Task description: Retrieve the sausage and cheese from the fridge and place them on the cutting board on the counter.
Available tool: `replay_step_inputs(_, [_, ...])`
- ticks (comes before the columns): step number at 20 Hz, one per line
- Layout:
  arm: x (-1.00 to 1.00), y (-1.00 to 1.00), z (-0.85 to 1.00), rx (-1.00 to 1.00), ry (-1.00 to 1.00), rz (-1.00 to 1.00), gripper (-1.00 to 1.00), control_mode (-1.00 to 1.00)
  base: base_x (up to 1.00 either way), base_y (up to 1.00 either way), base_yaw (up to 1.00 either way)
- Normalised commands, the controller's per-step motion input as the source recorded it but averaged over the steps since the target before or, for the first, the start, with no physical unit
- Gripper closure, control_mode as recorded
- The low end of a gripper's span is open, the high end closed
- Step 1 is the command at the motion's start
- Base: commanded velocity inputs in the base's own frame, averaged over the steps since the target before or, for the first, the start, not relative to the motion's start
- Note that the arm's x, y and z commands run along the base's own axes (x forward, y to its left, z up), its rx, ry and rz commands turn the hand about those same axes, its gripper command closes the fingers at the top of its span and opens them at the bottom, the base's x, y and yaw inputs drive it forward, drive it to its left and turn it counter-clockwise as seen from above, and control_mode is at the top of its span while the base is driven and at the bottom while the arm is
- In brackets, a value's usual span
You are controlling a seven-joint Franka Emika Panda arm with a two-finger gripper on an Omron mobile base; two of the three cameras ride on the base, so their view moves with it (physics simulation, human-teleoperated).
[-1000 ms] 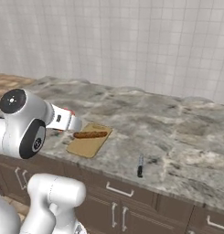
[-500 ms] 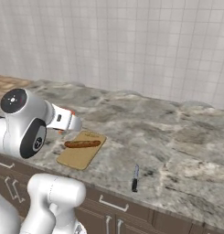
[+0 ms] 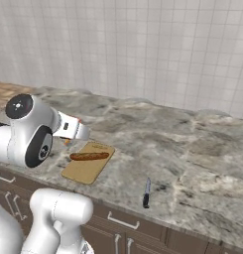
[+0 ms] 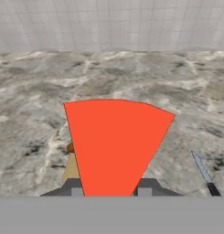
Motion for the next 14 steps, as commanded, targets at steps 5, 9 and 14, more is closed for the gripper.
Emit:
replay_step_inputs(5, [0.66,0.18,-0.21,0.0,0.2,0.14,1.0,-1.0,0.0,0.0,0.0])
replay_step_inputs(9, [0.54,0.02,-0.24,0.0,0.15,0.3,1.0,-1.0,0.0,0.0,0.0])
replay_step_inputs(14, [0.53,0.0,-0.38,-0.04,0.14,0.24,1.0,-1.0,0.0,0.0,0.0])
